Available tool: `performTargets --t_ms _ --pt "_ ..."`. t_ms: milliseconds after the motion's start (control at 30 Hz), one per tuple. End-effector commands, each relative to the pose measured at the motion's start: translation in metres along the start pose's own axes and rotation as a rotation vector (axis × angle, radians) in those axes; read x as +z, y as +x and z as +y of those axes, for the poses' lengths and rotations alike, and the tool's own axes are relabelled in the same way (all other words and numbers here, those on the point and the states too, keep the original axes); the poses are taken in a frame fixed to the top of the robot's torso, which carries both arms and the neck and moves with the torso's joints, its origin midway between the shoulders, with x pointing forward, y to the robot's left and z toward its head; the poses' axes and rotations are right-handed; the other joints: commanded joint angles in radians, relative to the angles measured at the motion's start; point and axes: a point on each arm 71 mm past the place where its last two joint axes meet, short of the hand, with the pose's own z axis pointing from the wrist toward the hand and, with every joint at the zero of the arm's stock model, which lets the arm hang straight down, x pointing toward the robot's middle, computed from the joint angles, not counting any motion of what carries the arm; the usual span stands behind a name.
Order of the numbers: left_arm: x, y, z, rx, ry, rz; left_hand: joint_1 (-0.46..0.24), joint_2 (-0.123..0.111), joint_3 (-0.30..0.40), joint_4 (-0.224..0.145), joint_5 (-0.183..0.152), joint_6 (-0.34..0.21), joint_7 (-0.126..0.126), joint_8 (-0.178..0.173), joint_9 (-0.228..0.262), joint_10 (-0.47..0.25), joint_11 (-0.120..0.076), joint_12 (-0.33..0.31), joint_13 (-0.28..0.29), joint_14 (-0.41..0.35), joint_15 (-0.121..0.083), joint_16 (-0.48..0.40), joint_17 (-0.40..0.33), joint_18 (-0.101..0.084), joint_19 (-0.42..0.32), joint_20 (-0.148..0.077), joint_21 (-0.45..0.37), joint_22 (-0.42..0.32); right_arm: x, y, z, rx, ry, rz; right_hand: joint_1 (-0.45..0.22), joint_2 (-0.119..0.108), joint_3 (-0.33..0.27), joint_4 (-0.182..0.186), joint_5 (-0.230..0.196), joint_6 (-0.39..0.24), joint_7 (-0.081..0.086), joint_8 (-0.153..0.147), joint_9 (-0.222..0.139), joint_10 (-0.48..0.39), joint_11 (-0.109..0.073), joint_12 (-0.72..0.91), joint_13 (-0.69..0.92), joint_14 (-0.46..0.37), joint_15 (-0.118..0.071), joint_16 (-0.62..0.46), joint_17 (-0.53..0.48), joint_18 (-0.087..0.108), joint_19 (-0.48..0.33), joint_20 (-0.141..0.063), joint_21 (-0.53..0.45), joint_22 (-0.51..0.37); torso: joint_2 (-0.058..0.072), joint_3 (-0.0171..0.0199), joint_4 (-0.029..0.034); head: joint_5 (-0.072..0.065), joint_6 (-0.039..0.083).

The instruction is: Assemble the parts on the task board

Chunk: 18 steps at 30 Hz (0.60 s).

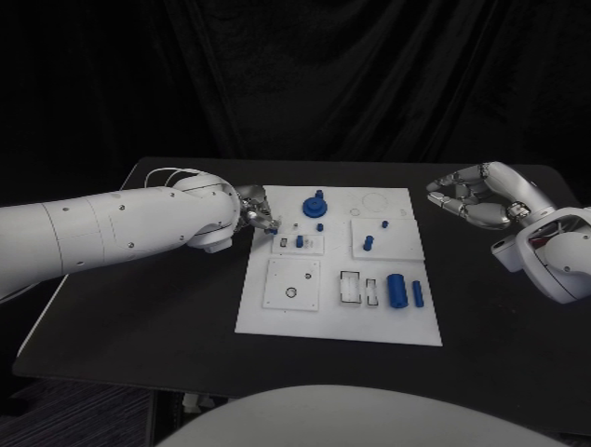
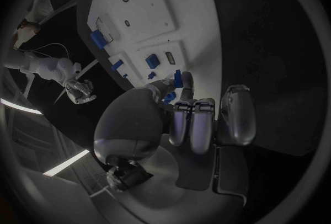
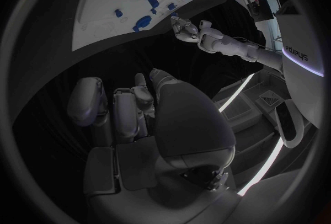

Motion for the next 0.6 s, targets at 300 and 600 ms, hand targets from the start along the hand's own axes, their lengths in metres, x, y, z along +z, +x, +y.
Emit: performTargets --t_ms 300,600 --pt "-0.0031 0.0033 -0.0055 -0.013 0.015 -0.008 -0.037 0.002 0.034 -0.011 -0.068 0.007 -0.002 -0.012 0.000 0.106 -0.002 0.004 0.263 0.106 -0.001 0.003 0.263 0.001 0.008 -0.002 -0.003 0.033 -0.0004 0.0017 -0.0016 0.000 0.018 0.009 0.006 0.008 0.008 0.000 0.004 0.005 0.003 -0.006 -0.001 -0.005 -0.001 -0.003 -0.001 0.002 0.004 -0.002 0.007 0.014 0.003 0.001 -0.003 0.140 -0.001 0.0004 0.0009 0.000 0.000" --pt "0.0004 0.0109 -0.0047 -0.012 0.014 0.009 -0.045 0.005 0.034 -0.007 -0.088 0.008 -0.001 -0.013 0.000 0.106 -0.002 0.004 0.263 0.106 -0.001 0.003 0.263 0.002 0.007 -0.002 -0.006 0.032 -0.0008 0.0019 -0.0020 0.000 0.019 0.010 0.005 0.008 0.009 0.000 0.005 0.005 0.004 -0.007 -0.001 -0.006 -0.001 -0.004 -0.003 0.002 0.005 -0.003 0.006 0.014 0.003 0.001 -0.004 0.140 0.000 -0.0006 -0.0007 0.003 0.000"
